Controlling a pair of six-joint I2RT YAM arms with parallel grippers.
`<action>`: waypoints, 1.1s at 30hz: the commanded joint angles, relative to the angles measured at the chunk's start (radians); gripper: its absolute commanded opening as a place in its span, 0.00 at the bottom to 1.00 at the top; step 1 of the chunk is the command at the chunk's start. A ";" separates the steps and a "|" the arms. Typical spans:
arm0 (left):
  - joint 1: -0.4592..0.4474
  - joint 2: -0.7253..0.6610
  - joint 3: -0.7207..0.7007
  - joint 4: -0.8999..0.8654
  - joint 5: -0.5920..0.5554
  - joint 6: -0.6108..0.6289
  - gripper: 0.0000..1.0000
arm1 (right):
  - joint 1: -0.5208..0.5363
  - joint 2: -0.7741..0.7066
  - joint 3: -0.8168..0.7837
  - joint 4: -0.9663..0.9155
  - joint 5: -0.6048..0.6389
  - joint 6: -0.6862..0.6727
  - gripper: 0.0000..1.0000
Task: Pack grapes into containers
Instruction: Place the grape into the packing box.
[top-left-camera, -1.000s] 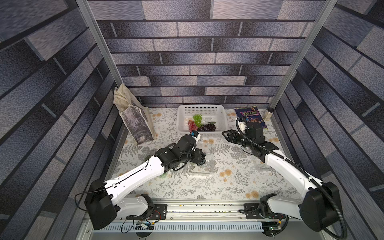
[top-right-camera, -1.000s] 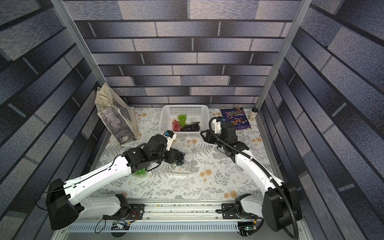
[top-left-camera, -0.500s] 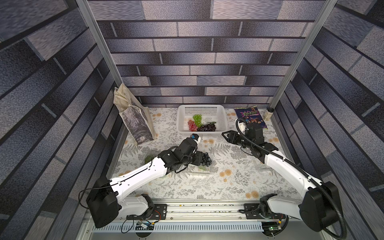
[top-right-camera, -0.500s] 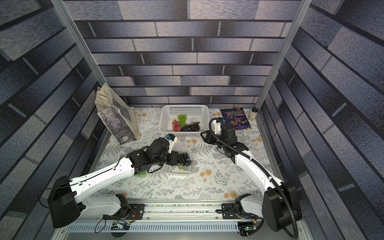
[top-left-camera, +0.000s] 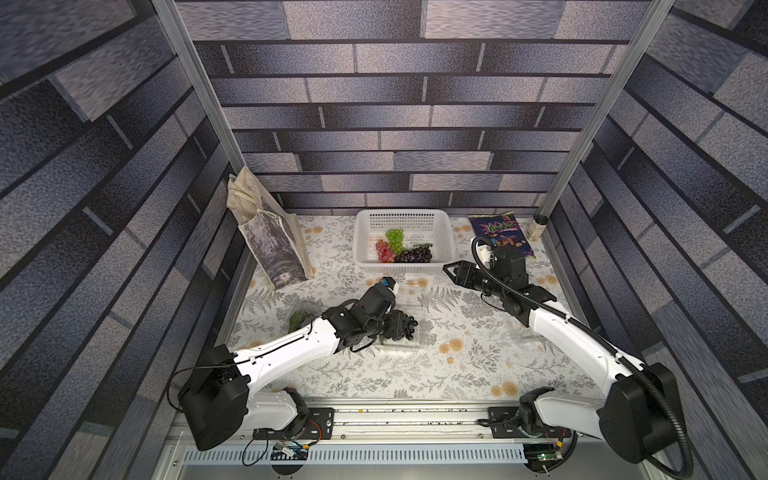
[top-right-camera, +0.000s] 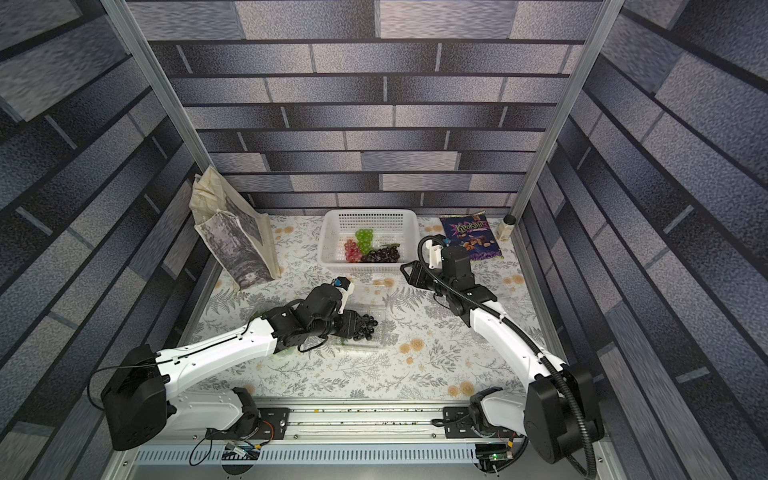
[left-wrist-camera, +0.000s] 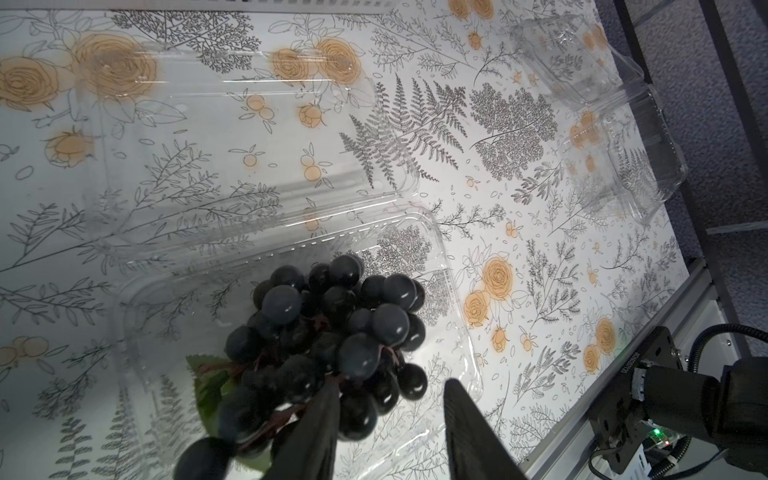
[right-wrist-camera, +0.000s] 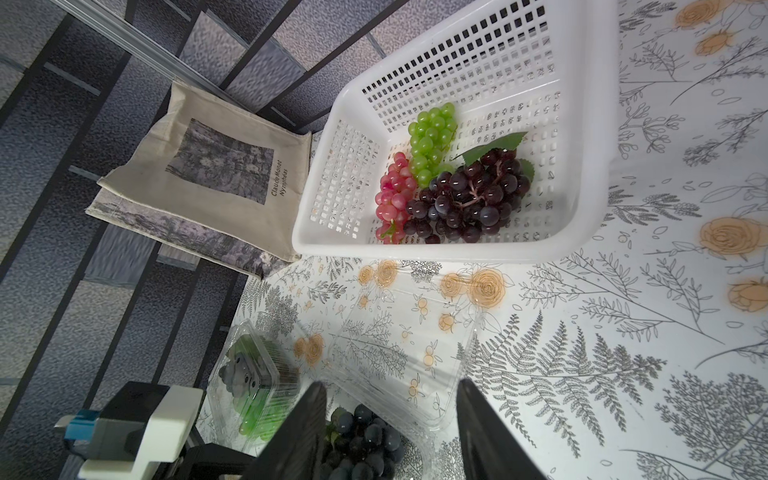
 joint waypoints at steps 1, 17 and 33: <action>0.000 -0.028 0.000 0.022 -0.001 -0.007 0.57 | 0.019 -0.005 -0.005 0.014 -0.016 -0.006 0.53; 0.164 -0.162 -0.001 -0.137 -0.078 -0.141 0.70 | 0.266 -0.002 0.050 -0.174 0.141 -0.150 0.53; 0.388 0.038 0.229 -0.205 -0.052 -0.195 0.76 | 0.137 0.596 0.788 -0.380 0.169 -0.272 0.61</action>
